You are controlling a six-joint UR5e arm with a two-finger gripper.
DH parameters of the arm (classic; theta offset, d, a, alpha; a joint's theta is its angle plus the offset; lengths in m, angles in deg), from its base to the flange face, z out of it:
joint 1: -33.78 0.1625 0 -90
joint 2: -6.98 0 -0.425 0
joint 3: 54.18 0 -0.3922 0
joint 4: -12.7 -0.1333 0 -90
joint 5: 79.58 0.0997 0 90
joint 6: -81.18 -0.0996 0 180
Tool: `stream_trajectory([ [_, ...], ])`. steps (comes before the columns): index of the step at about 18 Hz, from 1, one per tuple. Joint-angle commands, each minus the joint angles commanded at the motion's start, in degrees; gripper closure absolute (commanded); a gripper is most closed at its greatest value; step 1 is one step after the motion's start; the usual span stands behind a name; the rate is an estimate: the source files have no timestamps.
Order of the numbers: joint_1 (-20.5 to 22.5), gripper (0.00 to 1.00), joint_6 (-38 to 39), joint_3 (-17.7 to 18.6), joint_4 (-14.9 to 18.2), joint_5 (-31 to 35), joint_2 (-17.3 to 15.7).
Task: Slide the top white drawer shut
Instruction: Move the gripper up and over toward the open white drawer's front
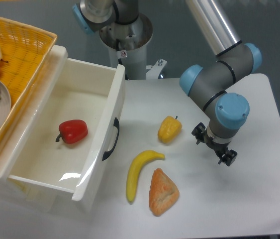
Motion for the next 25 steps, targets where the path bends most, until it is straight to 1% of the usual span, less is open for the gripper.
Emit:
stream_trajectory([
  [3,0.0,0.0,-0.3,-0.1,0.0,-2.2,-0.2],
  [6,0.2,0.0,0.4,1.1,-0.1,-4.8,-1.0],
  [8,2.1,0.0,0.8,3.1,-0.3,-6.8,-2.2],
  [10,2.5,0.0,2.4,4.1,-0.2,-9.2,-3.5],
  [11,2.4,0.0,4.5,4.5,-0.2,-9.1,-3.9],
  [15,-1.1,0.0,12.0,4.5,0.1,-9.1,-4.7],
  [17,-2.5,0.0,17.4,4.7,0.4,-9.2,-6.8],
  [19,-5.3,0.0,23.2,4.2,0.3,-9.1,-7.6],
  [20,-6.1,0.04,26.4,4.0,0.3,-9.1,-7.9],
  [22,-8.1,0.16,30.6,3.8,0.3,-9.2,-8.3],
  [24,-8.9,0.34,31.8,4.0,1.0,-9.8,-9.1],
  [25,-9.4,0.42,32.0,4.0,2.1,-10.4,-9.1],
])
